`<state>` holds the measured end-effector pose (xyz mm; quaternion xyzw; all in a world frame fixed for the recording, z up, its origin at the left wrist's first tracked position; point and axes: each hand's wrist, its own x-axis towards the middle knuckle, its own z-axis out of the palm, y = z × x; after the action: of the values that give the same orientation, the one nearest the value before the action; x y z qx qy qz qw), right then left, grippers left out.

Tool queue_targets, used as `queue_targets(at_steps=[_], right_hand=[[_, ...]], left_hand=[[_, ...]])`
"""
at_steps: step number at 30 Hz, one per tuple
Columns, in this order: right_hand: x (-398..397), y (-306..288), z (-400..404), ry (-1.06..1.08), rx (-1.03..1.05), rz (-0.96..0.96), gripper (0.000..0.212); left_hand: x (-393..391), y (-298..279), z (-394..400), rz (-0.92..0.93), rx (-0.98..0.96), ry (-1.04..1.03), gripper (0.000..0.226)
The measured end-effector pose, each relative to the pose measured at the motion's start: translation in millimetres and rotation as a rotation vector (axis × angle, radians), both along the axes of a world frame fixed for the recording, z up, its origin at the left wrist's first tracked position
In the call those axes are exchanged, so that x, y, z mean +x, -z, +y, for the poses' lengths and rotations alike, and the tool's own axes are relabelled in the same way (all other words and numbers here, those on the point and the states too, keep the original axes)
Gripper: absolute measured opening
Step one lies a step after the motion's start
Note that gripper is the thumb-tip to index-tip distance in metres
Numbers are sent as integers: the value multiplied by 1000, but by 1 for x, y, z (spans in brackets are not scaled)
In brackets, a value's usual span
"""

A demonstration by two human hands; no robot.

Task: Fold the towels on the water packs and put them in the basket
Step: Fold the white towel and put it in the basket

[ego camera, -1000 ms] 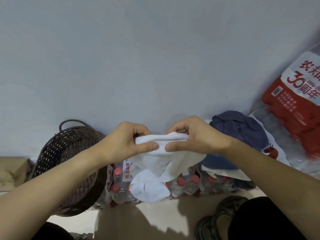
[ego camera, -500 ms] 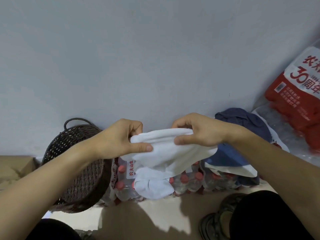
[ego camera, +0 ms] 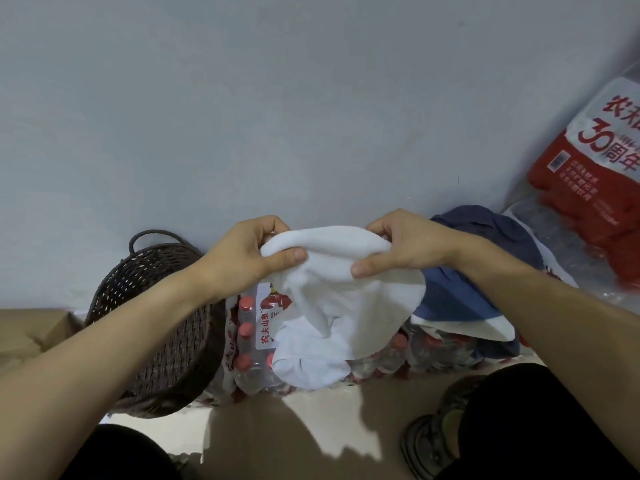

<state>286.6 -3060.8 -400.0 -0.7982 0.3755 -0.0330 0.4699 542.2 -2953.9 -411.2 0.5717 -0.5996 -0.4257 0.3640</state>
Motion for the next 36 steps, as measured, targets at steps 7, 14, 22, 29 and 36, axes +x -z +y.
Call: queue_targets(at_steps=[7,14,22,29,36], right_hand=[[36,25,20,55,-14,-287,24],[19,34,-1,401,39,-518,14],[-22,39,-33,883,64,-577,14],[-33,34,-27,826,19,-327,15],[-9,24,0,350,-134,7,105]], left_hand=[[-30,19,-8,145,20,-145,49],[-9,49,-1,-256,352,214,45],[27,63,9,-398,543,356,26],[33,58,3,-313,280,52,19],[7,24,-3,41,134,-122,19]])
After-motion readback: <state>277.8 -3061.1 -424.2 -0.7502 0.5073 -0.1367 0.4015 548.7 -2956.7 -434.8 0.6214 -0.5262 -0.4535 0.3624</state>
